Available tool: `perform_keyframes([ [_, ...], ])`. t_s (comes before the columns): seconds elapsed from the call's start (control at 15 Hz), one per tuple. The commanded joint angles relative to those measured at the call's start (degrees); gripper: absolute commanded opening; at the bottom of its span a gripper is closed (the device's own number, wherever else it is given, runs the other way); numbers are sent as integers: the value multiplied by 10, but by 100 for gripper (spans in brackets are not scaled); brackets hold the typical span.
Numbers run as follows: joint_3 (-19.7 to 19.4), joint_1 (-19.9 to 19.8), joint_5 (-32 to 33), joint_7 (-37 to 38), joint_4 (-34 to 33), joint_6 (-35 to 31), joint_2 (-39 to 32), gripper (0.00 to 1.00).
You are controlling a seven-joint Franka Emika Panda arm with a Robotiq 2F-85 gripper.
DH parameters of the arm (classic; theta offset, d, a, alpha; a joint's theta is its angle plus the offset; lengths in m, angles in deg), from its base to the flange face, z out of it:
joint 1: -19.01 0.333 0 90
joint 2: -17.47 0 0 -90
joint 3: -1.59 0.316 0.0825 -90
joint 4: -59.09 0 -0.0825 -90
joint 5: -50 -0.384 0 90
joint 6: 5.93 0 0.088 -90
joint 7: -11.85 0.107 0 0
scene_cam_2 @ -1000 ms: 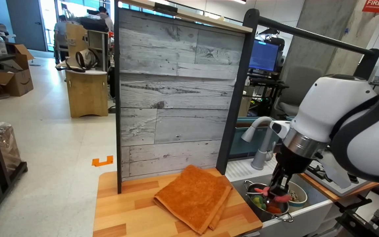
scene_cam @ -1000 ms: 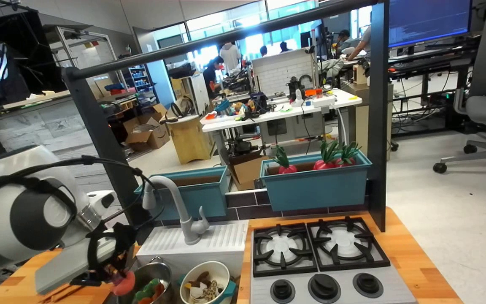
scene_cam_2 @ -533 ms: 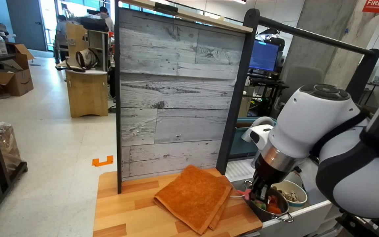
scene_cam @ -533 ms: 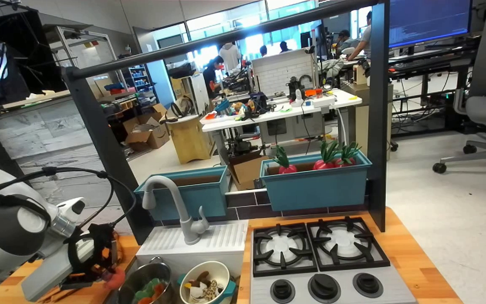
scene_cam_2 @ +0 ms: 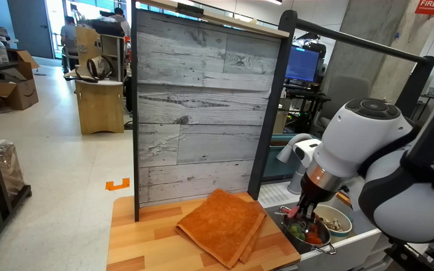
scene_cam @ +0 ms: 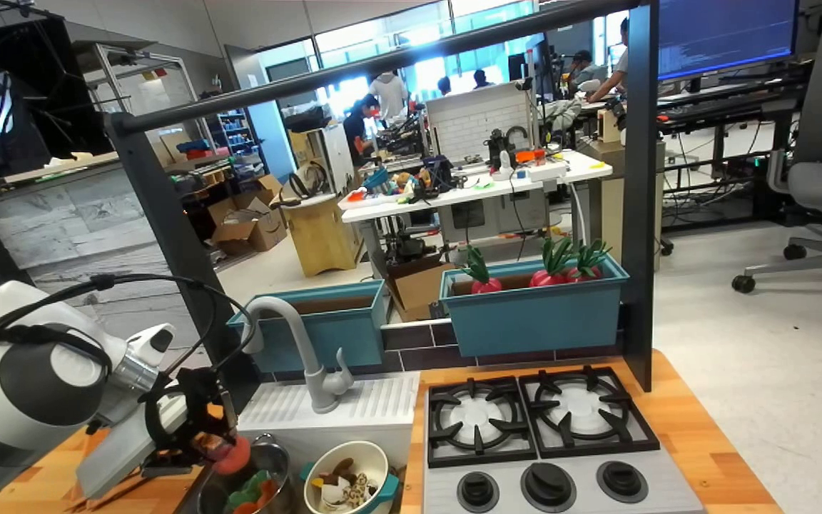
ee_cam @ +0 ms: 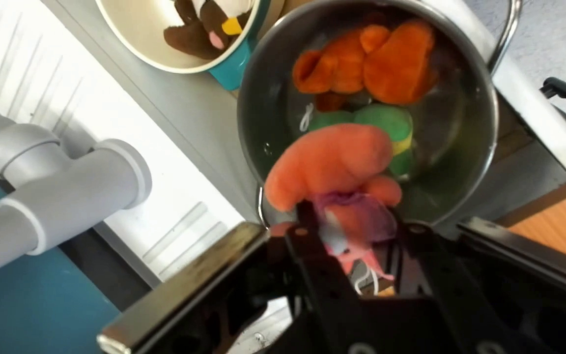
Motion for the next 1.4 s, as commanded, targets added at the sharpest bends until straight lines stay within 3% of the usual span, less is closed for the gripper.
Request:
perform_keyframes([
  [0.0, 1, -1, -3, -3, -2, 1, -1, 65],
  [0.13, -19, 25, -9, 3, 20, 16, 14, 69],
  [0.27, -43, 55, -13, 8, 64, 13, 50, 82],
  [0.47, -120, 136, -33, 22, 144, -26, 104, 100],
  [0.67, -200, 217, -50, 5, 214, -21, 169, 100],
  [0.8, -246, 251, -42, -10, 255, 14, 236, 100],
  [1.0, -345, 322, -23, -27, 298, 90, 324, 100],
  [1.07, -291, 281, -29, 5, 254, 41, 239, 100],
  [1.2, -330, 305, -15, -3, 277, 74, 289, 100],
  [1.33, -334, 306, -13, -8, 288, 78, 310, 100],
])
